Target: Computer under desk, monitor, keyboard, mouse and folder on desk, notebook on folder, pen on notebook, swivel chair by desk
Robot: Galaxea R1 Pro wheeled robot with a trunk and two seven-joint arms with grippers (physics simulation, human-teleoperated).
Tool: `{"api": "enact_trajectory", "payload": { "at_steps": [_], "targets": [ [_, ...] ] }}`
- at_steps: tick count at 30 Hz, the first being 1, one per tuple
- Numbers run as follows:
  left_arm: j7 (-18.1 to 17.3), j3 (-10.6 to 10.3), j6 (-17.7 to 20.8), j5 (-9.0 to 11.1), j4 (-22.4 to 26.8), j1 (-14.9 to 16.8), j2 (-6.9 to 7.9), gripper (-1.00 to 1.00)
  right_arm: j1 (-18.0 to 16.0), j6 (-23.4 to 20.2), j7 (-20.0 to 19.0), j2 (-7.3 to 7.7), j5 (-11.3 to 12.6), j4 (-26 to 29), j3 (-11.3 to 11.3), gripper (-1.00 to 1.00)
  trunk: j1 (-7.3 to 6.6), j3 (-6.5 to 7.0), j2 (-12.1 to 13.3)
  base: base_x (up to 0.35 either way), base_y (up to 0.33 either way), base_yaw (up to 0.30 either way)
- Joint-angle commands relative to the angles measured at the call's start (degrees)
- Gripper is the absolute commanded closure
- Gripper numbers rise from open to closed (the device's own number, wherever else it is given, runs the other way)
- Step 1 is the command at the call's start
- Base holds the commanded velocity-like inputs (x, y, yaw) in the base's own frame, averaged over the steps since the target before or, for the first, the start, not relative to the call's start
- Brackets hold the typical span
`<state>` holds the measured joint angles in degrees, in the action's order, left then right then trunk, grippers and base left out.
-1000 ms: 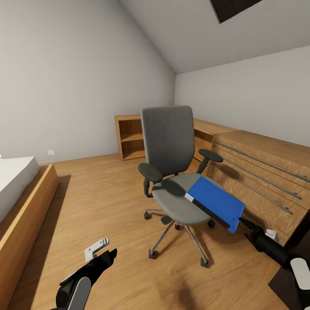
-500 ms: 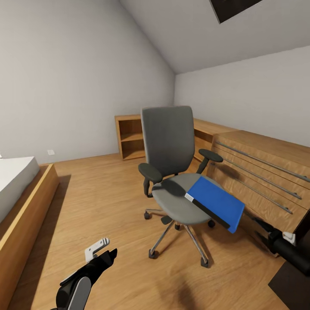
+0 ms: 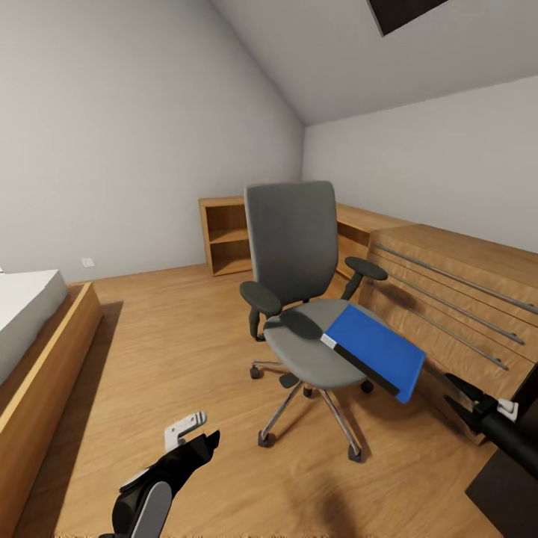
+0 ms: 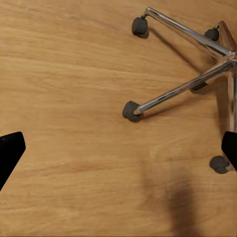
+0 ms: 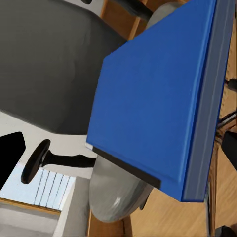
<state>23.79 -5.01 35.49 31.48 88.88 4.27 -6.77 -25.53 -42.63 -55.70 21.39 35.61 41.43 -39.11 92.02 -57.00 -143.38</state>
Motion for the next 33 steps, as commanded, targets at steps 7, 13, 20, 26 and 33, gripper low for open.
{"api": "enact_trajectory", "payload": {
  "at_steps": [7,13,20,26,33],
  "targets": [
    [0.64,-0.09,0.11,0.66,0.07,0.03,-0.03,-1.00,-0.05,-0.26,-0.05,-0.30,0.11,-0.03,-0.05,-1.00,0.17,-1.61,-0.12,0.000,0.000,0.000],
    [0.68,-0.09,0.11,0.69,0.02,0.03,-0.01,-1.00,-0.05,-0.26,-0.03,-0.38,0.14,-0.03,-0.01,-1.00,0.32,-2.94,-0.20,0.000,0.000,0.000],
    [0.71,-0.09,0.11,0.69,-0.01,0.03,0.00,-1.00,-0.05,-0.29,-0.09,-0.38,0.22,-0.03,0.00,-1.00,0.50,-4.49,-0.30,0.000,0.000,0.000],
    [0.72,-0.09,0.11,0.69,0.00,0.03,0.00,-1.00,-0.05,-0.57,-0.24,-0.37,0.29,-0.09,0.00,-1.00,0.66,-5.82,-0.38,0.000,0.000,0.000],
    [0.70,-0.07,0.11,0.77,-0.02,0.03,0.00,-1.00,-0.05,-0.76,-2.75,-0.30,0.26,-0.12,0.00,-1.00,0.84,-7.37,-0.47,0.000,0.000,0.000]
  ]
}}
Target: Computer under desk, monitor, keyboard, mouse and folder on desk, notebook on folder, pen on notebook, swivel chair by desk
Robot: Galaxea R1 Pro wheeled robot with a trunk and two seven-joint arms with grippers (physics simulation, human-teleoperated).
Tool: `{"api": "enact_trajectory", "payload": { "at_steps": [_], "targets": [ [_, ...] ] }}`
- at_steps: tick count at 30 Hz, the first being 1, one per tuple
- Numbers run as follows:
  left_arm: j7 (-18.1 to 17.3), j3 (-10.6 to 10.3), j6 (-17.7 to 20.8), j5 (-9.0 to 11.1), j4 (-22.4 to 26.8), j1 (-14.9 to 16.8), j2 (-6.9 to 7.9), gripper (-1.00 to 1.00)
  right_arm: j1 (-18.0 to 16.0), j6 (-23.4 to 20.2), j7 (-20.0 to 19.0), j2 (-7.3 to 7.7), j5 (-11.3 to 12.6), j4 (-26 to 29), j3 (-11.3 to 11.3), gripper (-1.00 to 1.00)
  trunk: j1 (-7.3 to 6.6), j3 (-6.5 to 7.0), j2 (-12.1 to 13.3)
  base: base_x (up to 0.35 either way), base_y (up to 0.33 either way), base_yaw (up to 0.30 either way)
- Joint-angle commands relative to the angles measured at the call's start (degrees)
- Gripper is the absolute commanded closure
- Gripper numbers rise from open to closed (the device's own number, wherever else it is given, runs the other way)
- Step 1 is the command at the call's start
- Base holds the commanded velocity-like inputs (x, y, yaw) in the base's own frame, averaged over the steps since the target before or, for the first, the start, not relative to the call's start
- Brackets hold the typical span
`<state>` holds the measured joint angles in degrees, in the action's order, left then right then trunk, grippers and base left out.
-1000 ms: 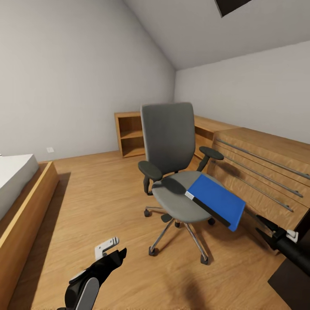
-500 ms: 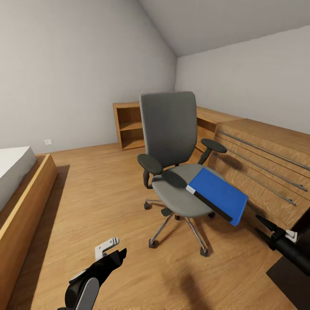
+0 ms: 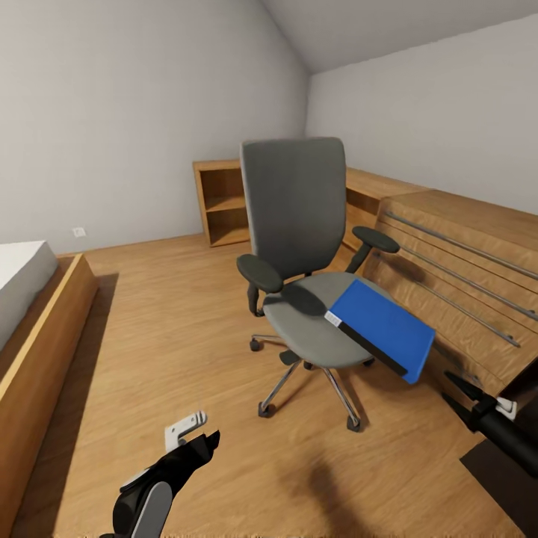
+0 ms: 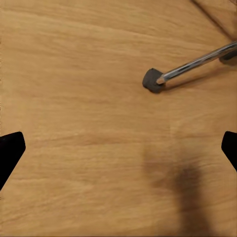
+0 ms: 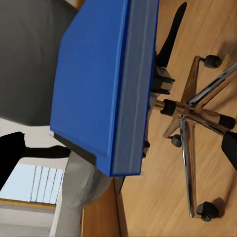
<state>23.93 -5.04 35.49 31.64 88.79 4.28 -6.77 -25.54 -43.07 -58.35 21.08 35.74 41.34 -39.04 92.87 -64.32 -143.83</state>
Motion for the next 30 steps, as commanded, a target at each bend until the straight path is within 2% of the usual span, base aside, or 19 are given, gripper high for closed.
{"api": "enact_trajectory", "payload": {
  "at_steps": [1,12,30],
  "targets": [
    [0.56,-0.03,0.11,0.61,0.07,0.03,0.00,-1.00,-0.04,-0.33,-0.25,0.00,0.13,-0.03,-0.08,-1.00,0.01,-0.28,-0.04,0.000,0.000,0.000],
    [0.59,0.03,0.11,0.69,0.07,0.03,0.00,-1.00,-0.04,-0.37,-1.02,0.08,0.11,-0.11,0.00,-1.00,0.29,-2.72,-0.19,0.000,0.000,0.000],
    [0.67,0.13,0.09,0.65,-0.17,0.03,0.09,-1.00,-0.04,-0.50,-3.41,0.16,0.00,-0.73,0.13,-1.00,0.29,-2.72,-0.19,0.000,0.000,0.000]
  ]
}}
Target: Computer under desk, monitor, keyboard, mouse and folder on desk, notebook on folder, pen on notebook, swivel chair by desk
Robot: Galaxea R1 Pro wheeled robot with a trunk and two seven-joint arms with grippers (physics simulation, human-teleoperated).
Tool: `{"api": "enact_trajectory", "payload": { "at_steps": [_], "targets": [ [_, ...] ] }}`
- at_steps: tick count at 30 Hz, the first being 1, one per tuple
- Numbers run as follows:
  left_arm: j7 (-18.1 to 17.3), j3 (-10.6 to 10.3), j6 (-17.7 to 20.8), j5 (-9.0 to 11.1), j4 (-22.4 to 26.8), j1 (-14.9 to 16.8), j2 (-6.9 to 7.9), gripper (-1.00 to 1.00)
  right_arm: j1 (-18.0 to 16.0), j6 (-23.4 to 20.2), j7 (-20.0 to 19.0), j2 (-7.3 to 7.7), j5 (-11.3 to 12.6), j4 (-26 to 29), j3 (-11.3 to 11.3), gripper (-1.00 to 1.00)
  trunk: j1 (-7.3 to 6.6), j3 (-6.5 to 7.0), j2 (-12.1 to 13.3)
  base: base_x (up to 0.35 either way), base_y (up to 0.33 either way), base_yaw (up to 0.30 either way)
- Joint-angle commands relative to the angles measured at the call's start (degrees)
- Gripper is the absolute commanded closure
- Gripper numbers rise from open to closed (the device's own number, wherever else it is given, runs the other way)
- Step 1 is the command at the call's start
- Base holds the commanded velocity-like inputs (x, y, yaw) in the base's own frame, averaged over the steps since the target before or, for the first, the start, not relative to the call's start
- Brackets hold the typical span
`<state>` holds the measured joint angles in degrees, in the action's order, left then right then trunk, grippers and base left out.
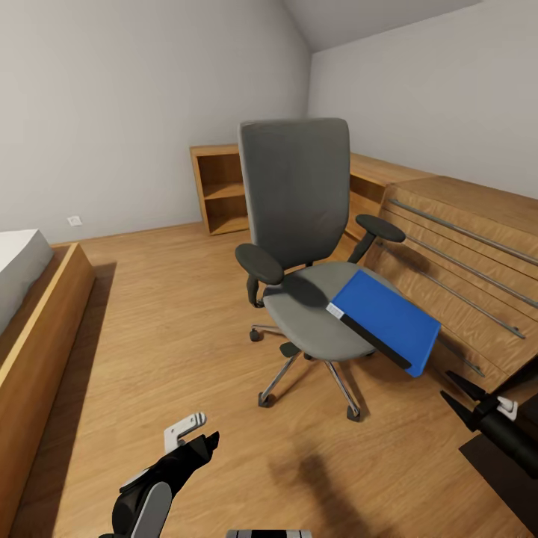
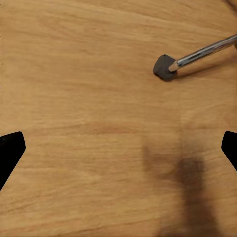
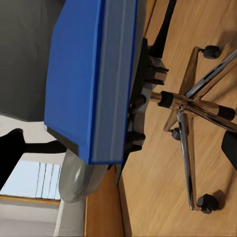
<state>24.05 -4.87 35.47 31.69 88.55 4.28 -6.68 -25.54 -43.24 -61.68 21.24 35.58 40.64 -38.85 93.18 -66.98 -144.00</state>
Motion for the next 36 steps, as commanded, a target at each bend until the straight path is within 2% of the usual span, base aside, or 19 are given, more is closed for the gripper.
{"api": "enact_trajectory", "payload": {
  "at_steps": [1,12,16,22,36],
  "targets": [
    [0.55,-0.04,0.09,0.58,0.07,0.03,0.00,-1.00,-0.04,-0.32,-0.19,0.01,0.14,-0.18,-0.01,-1.00,-0.01,-0.05,-0.02,0.000,0.000,0.000],
    [0.59,-0.02,-0.05,0.36,-0.21,0.03,0.04,-1.00,-0.04,-0.27,-0.62,0.03,0.08,-0.89,0.17,-1.00,-0.01,-0.05,-0.02,0.129,0.000,0.000],
    [0.64,0.03,-0.05,0.39,-0.22,0.03,0.07,-1.00,-0.04,-0.26,-0.63,-0.03,-0.77,-0.91,0.17,-1.00,-0.01,-0.05,-0.02,0.087,0.014,0.000],
    [0.66,0.03,-0.07,0.39,-0.25,0.03,0.06,-1.00,-0.04,-0.26,-0.63,-0.06,-1.01,-0.91,0.17,-1.00,-0.01,-0.05,-0.02,0.193,0.069,0.000],
    [0.71,0.04,-0.05,0.42,-0.30,0.03,0.04,-1.00,-0.04,-0.21,-0.60,-0.06,-1.04,-0.91,1.05,-1.00,-0.01,-0.05,-0.02,0.072,0.072,0.000]
  ]
}}
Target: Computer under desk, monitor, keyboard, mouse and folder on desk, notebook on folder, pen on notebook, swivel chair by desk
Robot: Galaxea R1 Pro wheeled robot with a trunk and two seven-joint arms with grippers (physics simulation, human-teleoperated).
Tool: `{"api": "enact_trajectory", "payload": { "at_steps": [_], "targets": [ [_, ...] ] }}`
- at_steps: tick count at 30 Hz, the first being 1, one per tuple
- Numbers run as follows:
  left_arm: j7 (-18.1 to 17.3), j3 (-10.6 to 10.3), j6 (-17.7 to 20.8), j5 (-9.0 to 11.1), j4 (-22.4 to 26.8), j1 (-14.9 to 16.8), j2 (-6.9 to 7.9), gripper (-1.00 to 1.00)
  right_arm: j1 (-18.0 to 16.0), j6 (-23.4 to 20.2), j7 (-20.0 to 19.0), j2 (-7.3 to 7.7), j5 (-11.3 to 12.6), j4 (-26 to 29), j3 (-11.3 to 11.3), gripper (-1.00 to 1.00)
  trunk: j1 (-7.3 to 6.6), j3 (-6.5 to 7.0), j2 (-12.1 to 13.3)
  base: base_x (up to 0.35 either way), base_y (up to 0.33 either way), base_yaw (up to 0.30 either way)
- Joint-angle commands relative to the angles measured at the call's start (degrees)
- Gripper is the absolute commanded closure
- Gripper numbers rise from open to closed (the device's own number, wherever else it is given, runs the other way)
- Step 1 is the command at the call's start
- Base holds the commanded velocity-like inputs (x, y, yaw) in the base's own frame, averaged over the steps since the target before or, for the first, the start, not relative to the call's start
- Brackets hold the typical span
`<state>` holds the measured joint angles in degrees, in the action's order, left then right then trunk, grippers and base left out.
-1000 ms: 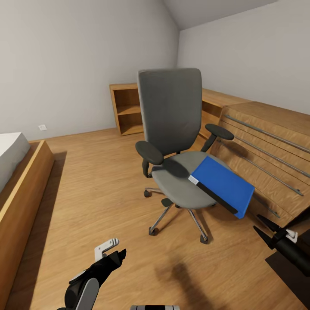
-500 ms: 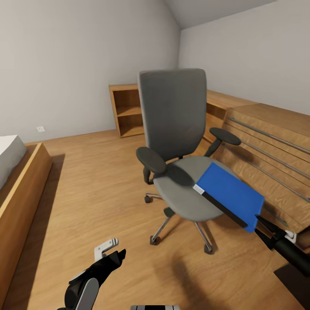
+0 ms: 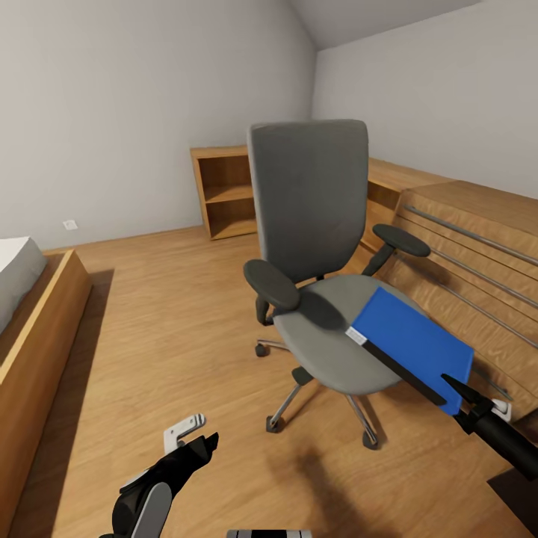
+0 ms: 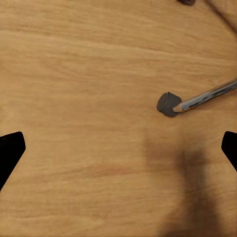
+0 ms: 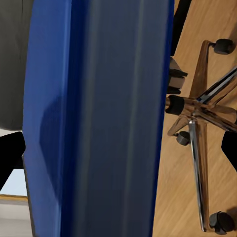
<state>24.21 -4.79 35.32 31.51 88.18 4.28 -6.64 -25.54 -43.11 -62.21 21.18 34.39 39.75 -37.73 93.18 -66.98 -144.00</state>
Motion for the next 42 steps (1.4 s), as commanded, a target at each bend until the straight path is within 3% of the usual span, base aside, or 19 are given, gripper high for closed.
{"api": "enact_trajectory", "payload": {
  "at_steps": [1,17,18,31,42],
  "targets": [
    [0.53,-0.04,0.10,0.61,0.07,0.03,0.00,-1.00,-0.03,-0.32,-0.06,0.00,0.15,-0.02,-0.03,-1.00,-0.01,-0.05,-0.02,0.025,0.027,0.000],
    [0.56,-0.08,0.10,0.57,-0.59,0.03,-0.03,-1.00,-0.03,-0.31,-0.01,0.00,0.12,-0.02,0.06,-1.00,-0.01,-0.05,-0.02,0.004,0.005,0.000],
    [0.55,-0.09,0.10,0.57,-0.61,0.03,-0.03,-1.00,-0.03,-0.31,-0.01,0.00,0.10,-0.02,0.08,1.00,-0.01,-0.05,-0.02,0.000,0.000,0.000],
    [0.56,-0.05,0.16,0.57,-0.64,0.03,-0.03,-1.00,-0.03,-0.31,-0.01,0.00,0.10,0.04,0.90,1.00,-0.01,-0.05,-0.02,0.000,0.000,0.000],
    [0.58,-0.07,0.03,0.52,-0.64,0.03,-0.03,-1.00,-0.03,-0.38,0.00,0.08,0.15,0.25,0.91,1.00,-0.29,2.39,0.13,0.000,0.000,0.000]
  ]
}}
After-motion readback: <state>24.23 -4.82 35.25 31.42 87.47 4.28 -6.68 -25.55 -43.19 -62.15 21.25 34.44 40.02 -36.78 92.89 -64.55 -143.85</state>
